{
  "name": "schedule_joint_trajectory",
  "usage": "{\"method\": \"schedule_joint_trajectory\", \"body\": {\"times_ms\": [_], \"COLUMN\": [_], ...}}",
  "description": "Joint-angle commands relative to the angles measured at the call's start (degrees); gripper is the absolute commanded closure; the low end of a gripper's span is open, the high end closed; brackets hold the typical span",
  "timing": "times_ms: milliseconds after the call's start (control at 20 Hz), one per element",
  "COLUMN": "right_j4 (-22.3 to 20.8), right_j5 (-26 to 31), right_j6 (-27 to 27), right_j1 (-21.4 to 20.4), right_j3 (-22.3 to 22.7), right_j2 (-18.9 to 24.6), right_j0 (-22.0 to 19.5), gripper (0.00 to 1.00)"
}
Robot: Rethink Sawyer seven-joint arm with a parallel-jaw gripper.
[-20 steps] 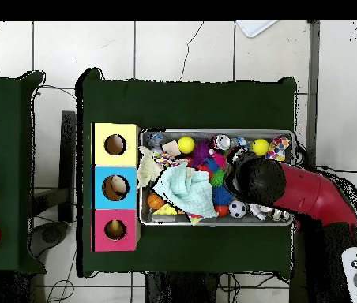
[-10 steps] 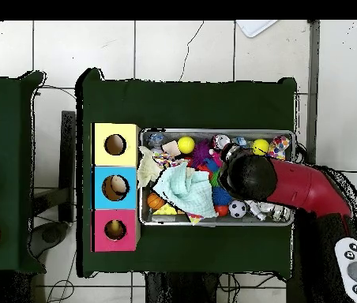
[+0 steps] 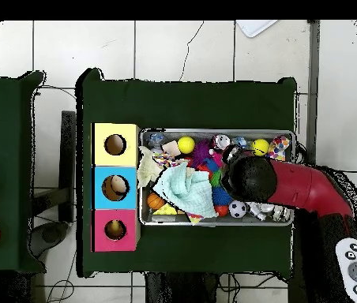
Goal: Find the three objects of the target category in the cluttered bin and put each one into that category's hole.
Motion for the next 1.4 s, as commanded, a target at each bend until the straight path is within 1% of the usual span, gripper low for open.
{"method": "schedule_joint_trajectory", "body": {"times_ms": [50, 150, 850, 950, 1100, 1250, 1350, 1400], "right_j4": [-2.64, -2.83, -3.31, -3.49, -4.45, -3.98, -3.73, -4.78], "right_j5": [3.63, 3.26, 4.48, 3.98, 4.95, 6.1, 9.88, 15.4], "right_j6": [-8.03, -7.67, -7.56, -7.5, -9.64, -10.42, -12.46, -15.27], "right_j1": [1.2, 0.86, 0.59, 0.77, 0.49, 0.75, 0.87, 0.77], "right_j3": [-0.75, 0.09, -0.8, -0.62, -1.03, -0.77, -1.53, -3.16], "right_j2": [5.24, 5.24, 5.51, 5.48, 5.87, 6.44, 6.79, 6.08], "right_j0": [-1.05, -1.19, -1.26, -1.34, -1.16, -1.55, -1.61, -0.74], "gripper": [1.0, 1.0, 1.0, 1.0, 1.0, 1.0, 1.0, 1.0]}}
